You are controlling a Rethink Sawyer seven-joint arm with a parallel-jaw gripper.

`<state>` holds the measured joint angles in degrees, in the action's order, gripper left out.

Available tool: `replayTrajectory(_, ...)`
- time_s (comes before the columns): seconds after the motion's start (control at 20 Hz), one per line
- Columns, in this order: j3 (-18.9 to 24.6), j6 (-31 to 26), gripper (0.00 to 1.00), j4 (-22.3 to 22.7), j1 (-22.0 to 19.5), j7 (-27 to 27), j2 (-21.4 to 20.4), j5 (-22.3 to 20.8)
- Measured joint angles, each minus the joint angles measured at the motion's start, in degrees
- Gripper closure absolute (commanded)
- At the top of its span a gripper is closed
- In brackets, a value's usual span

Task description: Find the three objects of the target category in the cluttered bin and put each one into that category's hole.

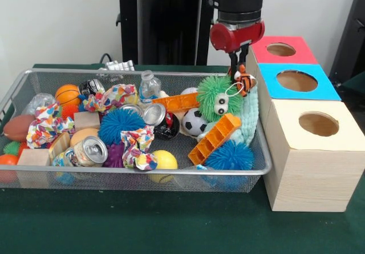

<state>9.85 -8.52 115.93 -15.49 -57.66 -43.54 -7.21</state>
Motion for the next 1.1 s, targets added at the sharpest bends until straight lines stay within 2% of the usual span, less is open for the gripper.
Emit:
replayTrajectory(0.2, 0.0, 3.43, 1.0, -0.02, 0.02, 0.0, 1.56, -1.0)
replayTrajectory(0.45, 0.01, 8.45, 1.0, -0.36, 0.18, 0.0, 5.56, -2.36)
replayTrajectory(0.5, 0.0, 9.59, 0.0, -0.56, 0.18, 0.0, 7.32, -2.72)
replayTrajectory(0.8, -0.07, 10.14, 0.0, -0.77, 0.05, 0.0, 8.21, -2.73)
replayTrajectory(1.1, -0.06, 9.89, 0.0, -0.75, 0.0, 0.0, 6.53, -2.74)
